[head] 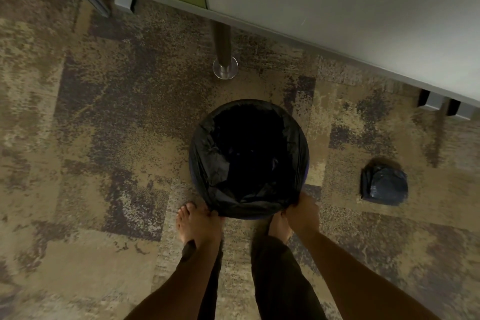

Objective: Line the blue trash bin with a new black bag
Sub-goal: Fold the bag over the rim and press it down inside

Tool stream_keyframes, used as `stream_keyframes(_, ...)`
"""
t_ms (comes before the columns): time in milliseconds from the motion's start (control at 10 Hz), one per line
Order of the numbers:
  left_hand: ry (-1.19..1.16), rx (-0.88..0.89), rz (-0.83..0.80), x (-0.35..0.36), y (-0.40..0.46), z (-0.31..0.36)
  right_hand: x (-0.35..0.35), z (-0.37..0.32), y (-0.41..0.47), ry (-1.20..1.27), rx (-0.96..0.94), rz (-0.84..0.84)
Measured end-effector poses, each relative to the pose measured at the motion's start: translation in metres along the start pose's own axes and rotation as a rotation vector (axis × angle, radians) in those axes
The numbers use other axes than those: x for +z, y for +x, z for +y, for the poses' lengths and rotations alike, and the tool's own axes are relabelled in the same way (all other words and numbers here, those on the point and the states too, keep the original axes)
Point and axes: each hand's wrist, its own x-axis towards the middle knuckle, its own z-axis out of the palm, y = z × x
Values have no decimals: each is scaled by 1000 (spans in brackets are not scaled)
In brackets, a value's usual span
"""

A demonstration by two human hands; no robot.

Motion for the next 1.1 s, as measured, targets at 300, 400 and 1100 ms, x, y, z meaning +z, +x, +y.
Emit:
stream_keyframes(300,120,-52,-75,-1,-2,-5,-12,3,-12,379,63,-219)
stream_keyframes(400,194,-12,-104,2,0,-10,-12,4,-11,262,-33,-171)
stream_keyframes(1100,-589,-110,-240,-80,16,61,-47,-20,28,-68,-189,-355)
